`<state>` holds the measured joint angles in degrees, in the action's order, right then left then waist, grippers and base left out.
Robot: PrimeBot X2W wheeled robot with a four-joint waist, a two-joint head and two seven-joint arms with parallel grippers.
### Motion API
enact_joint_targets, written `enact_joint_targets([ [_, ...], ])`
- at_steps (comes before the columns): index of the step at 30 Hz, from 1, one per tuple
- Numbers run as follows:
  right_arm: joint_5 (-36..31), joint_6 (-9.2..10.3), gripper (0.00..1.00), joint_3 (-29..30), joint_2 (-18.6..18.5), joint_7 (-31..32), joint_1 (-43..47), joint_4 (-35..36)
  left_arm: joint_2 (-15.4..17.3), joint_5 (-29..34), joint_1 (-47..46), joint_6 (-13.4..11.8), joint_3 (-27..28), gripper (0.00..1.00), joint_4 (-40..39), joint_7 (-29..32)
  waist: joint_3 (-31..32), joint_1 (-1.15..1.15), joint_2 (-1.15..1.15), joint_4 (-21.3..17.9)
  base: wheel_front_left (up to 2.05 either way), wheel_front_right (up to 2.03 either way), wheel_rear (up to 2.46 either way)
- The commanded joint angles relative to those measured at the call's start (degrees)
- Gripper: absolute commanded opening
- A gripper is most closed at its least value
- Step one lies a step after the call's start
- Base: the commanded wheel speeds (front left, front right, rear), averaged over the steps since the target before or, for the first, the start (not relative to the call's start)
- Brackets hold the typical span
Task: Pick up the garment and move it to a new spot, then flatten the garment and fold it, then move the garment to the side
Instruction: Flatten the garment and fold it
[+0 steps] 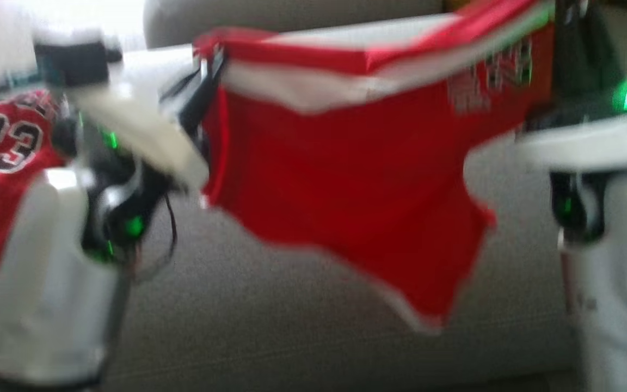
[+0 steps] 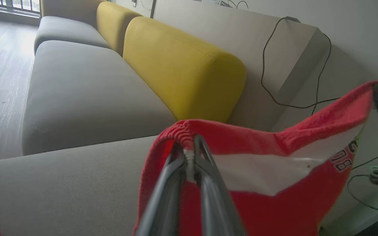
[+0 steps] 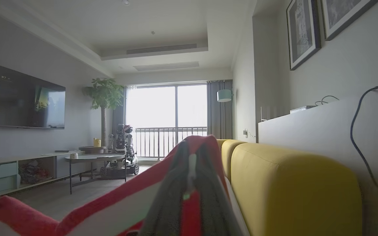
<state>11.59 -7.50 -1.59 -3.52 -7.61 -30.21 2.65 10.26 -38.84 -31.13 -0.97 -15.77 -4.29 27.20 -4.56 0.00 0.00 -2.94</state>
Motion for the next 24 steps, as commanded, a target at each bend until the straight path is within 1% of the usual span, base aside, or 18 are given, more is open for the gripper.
enact_joint_targets([
  [1,-0.52,0.01,0.00,-1.47,0.64,0.77,-8.08,-0.19,2.17,0.61,-8.14,0.22,2.27,0.00,-0.11,1.64,-5.88,0.00,0.00,-0.81,0.00,0.00,0.00],
  [3,-0.67,0.01,0.00,-1.60,0.64,0.90,-14.90,-4.22,2.26,1.28,-14.45,0.77,1.88,0.00,3.44,2.78,-9.38,0.00,0.00,-1.26,0.00,0.00,0.00],
  [5,-0.94,0.01,0.00,-1.79,0.64,0.27,-22.67,-8.96,2.15,2.53,-21.68,1.23,1.83,0.00,7.69,2.55,-12.99,0.00,0.00,-1.80,0.00,0.00,0.00],
  [6,-0.94,0.01,0.00,-1.79,0.64,0.27,-22.67,-8.96,2.15,2.53,-21.68,1.23,1.83,0.00,7.69,2.55,-12.99,0.00,0.00,-1.80,0.00,0.00,0.00],
  [7,-1.27,0.01,0.00,-1.55,0.64,-0.69,-26.58,-11.56,2.03,3.37,-25.45,1.44,1.94,0.00,10.12,1.70,-14.53,0.00,0.00,-2.04,0.00,0.00,0.00],
  [11,-4.94,0.01,0.00,1.85,0.64,-5.28,-40.64,-21.96,0.84,6.49,-39.73,2.50,2.59,0.00,20.12,-4.71,-20.32,0.00,0.00,-2.53,0.00,0.00,0.00],
  [14,-5.79,0.01,0.00,4.48,0.64,-6.79,-46.92,-28.74,-0.36,7.99,-46.53,3.09,3.26,0.00,27.17,-11.40,-23.23,0.00,0.00,-2.57,0.00,0.00,0.00],
  [17,-6.05,0.01,0.00,5.89,0.64,-7.29,-49.05,-34.10,-1.75,8.01,-49.34,4.58,3.24,0.00,33.49,-16.66,-25.50,0.00,0.00,-2.52,0.00,0.00,0.00],
  [19,-6.35,0.01,0.00,6.08,0.64,-7.34,-48.62,-35.65,-2.46,7.91,-49.65,5.51,2.84,0.00,37.18,-19.51,-26.85,0.00,0.00,-2.46,0.00,0.00,0.00],
  [24,-5.91,0.01,0.00,3.21,0.64,-7.37,-44.07,-40.47,-2.89,8.97,-47.98,7.11,0.66,0.00,46.01,-26.12,-29.38,0.00,0.00,-2.42,0.00,0.00,0.00],
])
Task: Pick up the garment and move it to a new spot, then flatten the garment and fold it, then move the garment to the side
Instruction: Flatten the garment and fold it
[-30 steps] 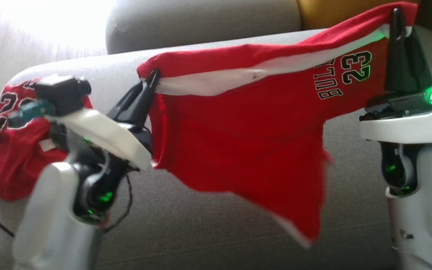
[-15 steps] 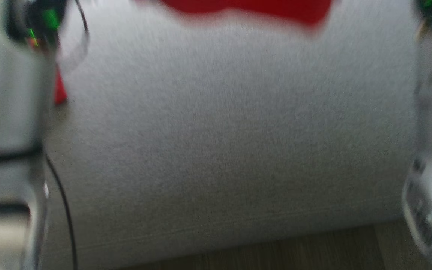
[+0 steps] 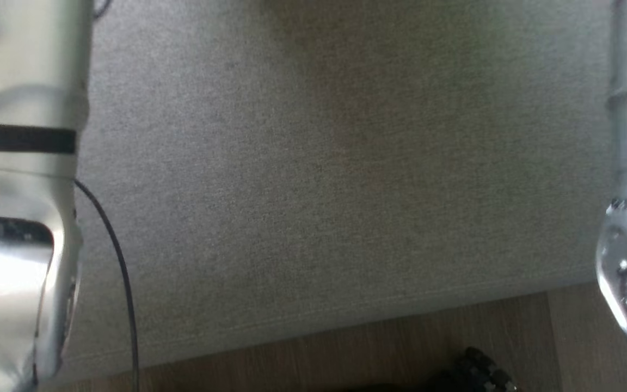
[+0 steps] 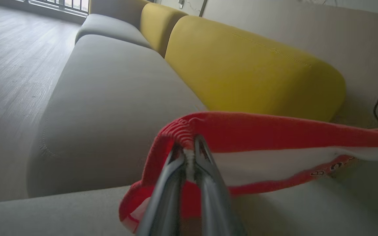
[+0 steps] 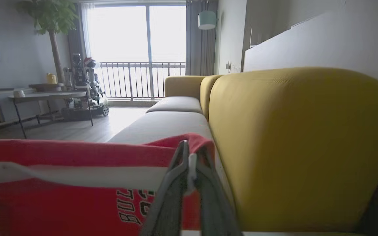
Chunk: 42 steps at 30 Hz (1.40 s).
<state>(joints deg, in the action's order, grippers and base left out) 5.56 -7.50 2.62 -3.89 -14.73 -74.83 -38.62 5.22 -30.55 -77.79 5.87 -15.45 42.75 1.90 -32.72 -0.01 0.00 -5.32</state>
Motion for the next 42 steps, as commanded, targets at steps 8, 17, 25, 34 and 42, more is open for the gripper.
enact_joint_targets([
  [8,2.03,0.01,0.00,-7.33,1.02,-0.26,6.09,-8.56,3.04,1.72,4.69,1.52,-6.19,0.00,8.86,-5.14,0.69,0.01,0.00,-0.02,0.00,0.00,0.00],
  [17,2.63,0.01,0.00,-9.73,1.02,-0.16,10.63,-18.65,7.03,-3.71,14.50,1.60,-18.24,0.00,6.97,-3.95,7.16,0.01,0.00,0.39,0.00,0.00,0.00],
  [25,1.47,0.01,0.00,-8.32,1.02,2.54,14.06,-25.30,9.90,-5.73,21.04,1.61,-23.88,0.00,6.27,-6.37,12.22,0.01,0.00,-0.16,0.00,0.00,0.00],
  [34,0.50,0.01,0.00,-7.79,0.79,5.12,17.73,-28.69,10.72,-6.33,25.61,1.61,-26.63,0.00,6.56,-9.20,15.51,0.01,0.00,-0.67,0.00,0.00,0.00],
  [42,-0.08,0.01,0.00,-7.78,0.39,7.26,20.33,-29.86,10.05,-6.59,29.03,1.31,-27.31,0.00,7.49,-12.46,18.67,0.01,0.00,-0.57,0.00,0.00,0.00],
])
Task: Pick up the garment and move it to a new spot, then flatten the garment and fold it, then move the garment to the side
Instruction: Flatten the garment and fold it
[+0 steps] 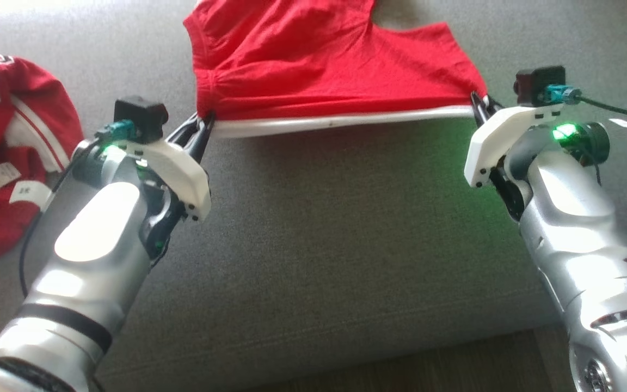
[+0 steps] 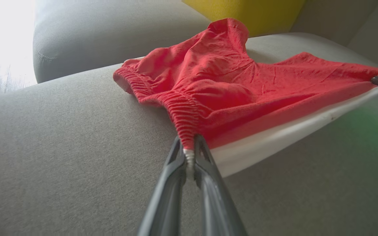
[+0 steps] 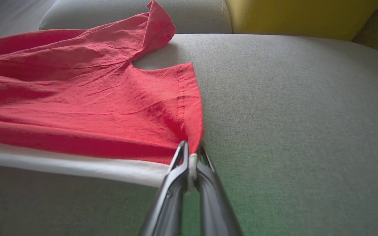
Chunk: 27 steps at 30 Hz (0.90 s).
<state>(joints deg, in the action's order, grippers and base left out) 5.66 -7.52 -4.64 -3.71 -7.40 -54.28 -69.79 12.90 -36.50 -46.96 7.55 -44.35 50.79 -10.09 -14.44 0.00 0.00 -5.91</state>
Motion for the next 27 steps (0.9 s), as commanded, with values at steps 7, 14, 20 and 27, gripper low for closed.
enact_joint_targets([
  [7,-0.71,0.03,0.00,-1.57,-0.03,3.30,1.69,0.84,1.90,-0.89,0.79,-0.86,1.33,0.00,-0.08,-2.23,3.33,0.00,0.00,0.28,0.00,0.00,0.00],
  [14,-0.35,0.03,0.00,-2.64,-0.50,6.76,4.15,1.03,1.40,-1.14,4.32,-1.19,0.68,0.00,-0.19,-3.15,5.72,0.00,0.00,0.66,0.00,0.00,0.00],
  [20,0.89,0.03,0.00,-3.10,-1.22,8.29,7.32,2.84,0.86,-1.58,7.32,-1.69,0.67,0.00,-0.99,-3.93,7.44,0.00,0.00,0.86,0.00,0.00,0.00],
  [27,2.66,0.03,0.00,-1.92,-1.49,9.54,13.24,8.10,0.61,-1.54,11.13,-2.96,0.89,0.00,-3.53,-4.59,9.30,0.00,0.00,0.78,0.00,0.00,0.00],
])
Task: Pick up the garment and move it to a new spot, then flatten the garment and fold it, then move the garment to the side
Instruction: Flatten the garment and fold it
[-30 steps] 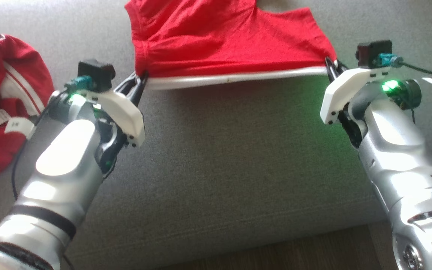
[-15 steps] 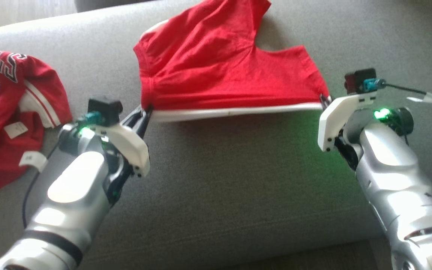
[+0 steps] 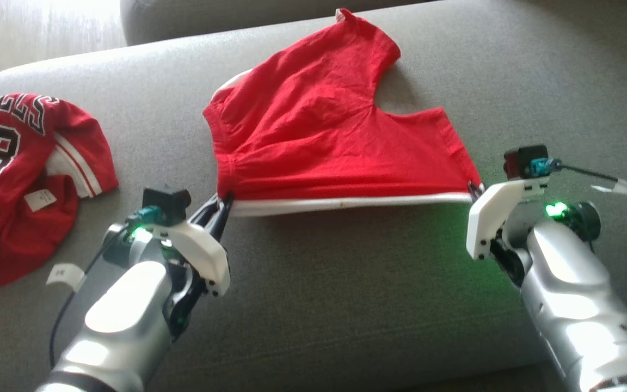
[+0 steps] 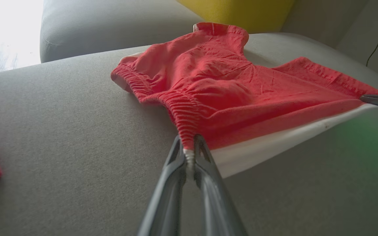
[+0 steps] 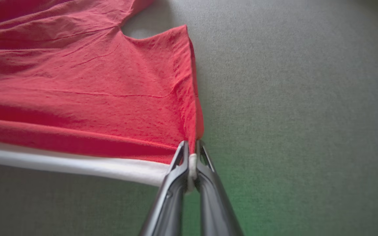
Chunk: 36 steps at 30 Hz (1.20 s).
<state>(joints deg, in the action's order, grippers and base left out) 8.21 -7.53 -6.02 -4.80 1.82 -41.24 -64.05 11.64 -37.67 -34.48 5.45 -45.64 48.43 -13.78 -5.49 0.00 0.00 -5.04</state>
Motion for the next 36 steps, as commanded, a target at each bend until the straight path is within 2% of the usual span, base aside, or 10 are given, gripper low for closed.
enact_joint_targets([
  [1,0.11,0.04,0.00,-0.55,-0.40,0.33,0.20,2.35,1.88,-0.37,-1.36,-0.86,2.19,0.00,-1.18,-0.90,0.35,0.00,0.00,-0.09,0.00,0.00,0.00],
  [13,0.26,0.04,0.00,0.64,-0.75,8.01,11.16,16.86,2.22,-0.01,5.98,-2.74,2.32,0.00,-6.03,-1.17,4.02,0.00,0.00,-0.96,0.00,0.00,0.00],
  [25,2.95,0.04,0.00,0.51,-4.29,21.92,25.20,40.20,2.57,-0.01,15.16,-4.43,1.85,0.00,-12.93,-1.20,6.42,0.00,0.00,-0.54,0.00,0.00,0.00],
  [36,4.91,0.04,0.00,3.07,-7.02,33.32,36.57,59.91,2.96,-1.40,21.53,-5.76,0.76,0.00,-18.94,-0.89,7.61,0.00,0.00,0.41,0.00,0.00,0.00],
])
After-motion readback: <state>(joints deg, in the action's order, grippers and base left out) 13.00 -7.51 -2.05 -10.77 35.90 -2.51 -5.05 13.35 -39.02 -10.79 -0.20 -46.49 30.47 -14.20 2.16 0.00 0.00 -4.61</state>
